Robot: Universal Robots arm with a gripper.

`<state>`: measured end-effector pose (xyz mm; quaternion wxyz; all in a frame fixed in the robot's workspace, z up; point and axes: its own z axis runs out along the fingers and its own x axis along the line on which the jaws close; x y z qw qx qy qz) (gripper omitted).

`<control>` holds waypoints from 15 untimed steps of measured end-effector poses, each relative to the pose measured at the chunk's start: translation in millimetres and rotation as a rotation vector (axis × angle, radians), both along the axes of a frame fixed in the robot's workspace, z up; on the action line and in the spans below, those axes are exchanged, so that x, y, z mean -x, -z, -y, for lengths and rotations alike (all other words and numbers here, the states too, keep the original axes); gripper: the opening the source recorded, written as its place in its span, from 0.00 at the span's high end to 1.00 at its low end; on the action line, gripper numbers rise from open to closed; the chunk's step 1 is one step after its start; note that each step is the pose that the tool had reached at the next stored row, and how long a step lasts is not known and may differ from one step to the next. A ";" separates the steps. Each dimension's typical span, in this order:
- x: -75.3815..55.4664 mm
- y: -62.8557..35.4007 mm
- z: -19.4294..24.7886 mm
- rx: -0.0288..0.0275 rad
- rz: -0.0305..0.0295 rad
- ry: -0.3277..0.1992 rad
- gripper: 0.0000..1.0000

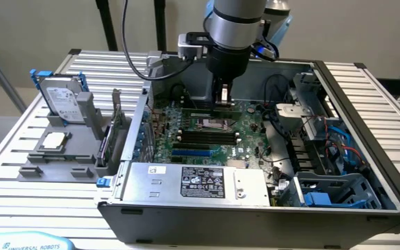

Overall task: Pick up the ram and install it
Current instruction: 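Insert the ram into the slot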

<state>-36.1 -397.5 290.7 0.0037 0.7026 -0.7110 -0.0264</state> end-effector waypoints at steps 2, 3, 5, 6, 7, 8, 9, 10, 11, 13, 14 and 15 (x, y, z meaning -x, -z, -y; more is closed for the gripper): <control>-0.9 3.7 1.1 0.0000 0.0000 0.000 0.87; -1.2 5.5 1.6 0.0000 0.0000 0.000 0.87; -1.4 9.3 2.5 -0.0001 0.0001 0.000 0.87; -1.3 10.9 2.9 0.0000 0.0000 0.000 0.87; -1.3 12.8 3.3 0.0000 0.0000 0.000 0.87; -1.3 14.6 3.6 0.0001 0.0000 0.000 0.87; -1.4 16.4 3.9 0.0000 0.0001 0.000 0.87; -1.4 18.2 4.2 -0.0001 0.0001 0.000 0.87; -1.4 20.0 4.5 0.0000 0.0000 0.000 0.87; -1.4 23.8 5.0 0.0000 0.0000 0.000 0.87; -1.3 25.5 5.1 0.0001 -0.0001 0.000 0.87; -1.3 27.3 5.2 0.0000 0.0000 0.000 0.87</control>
